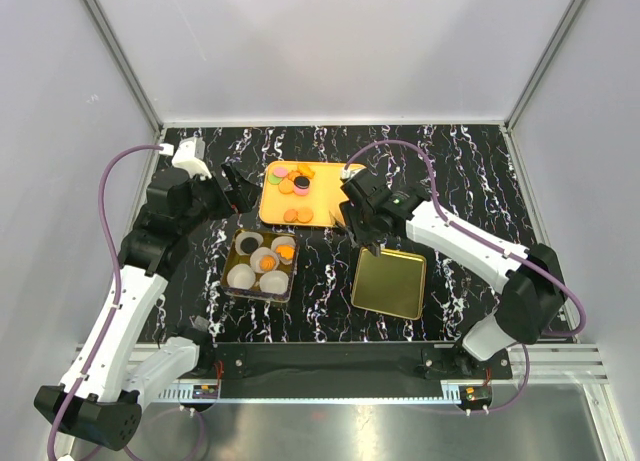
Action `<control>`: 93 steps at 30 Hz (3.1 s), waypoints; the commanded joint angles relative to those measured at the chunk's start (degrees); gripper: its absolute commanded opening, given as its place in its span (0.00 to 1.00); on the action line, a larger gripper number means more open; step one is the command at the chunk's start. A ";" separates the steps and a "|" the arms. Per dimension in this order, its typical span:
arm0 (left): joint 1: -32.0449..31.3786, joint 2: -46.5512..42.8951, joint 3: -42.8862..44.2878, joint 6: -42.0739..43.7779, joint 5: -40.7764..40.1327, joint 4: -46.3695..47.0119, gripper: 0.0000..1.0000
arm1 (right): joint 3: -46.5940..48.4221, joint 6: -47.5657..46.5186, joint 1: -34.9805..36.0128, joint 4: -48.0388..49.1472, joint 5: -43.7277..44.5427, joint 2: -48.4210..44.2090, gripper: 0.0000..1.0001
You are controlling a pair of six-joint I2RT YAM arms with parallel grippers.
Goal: Pack the cookies
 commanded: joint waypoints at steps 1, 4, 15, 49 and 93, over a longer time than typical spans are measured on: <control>0.26 -0.42 -0.09 0.48 0.97 2.41 0.99 | -0.29 0.65 -0.78 1.94 -0.88 -0.18 0.52; 0.26 -0.42 -0.18 0.48 1.14 2.41 0.99 | -0.91 0.83 -1.05 2.12 -1.05 -0.27 0.52; 0.26 -0.33 -0.27 0.39 1.32 2.50 0.99 | -1.44 0.83 -1.49 3.08 -2.02 0.53 0.51; 0.52 0.28 -0.18 0.39 1.32 2.76 0.99 | 5.50 -1.10 -5.18 3.70 -2.46 1.84 0.42; 1.23 0.37 -1.23 0.04 2.37 3.37 0.99 | 24.49 4.43 27.16 -0.08 -3.43 16.17 0.41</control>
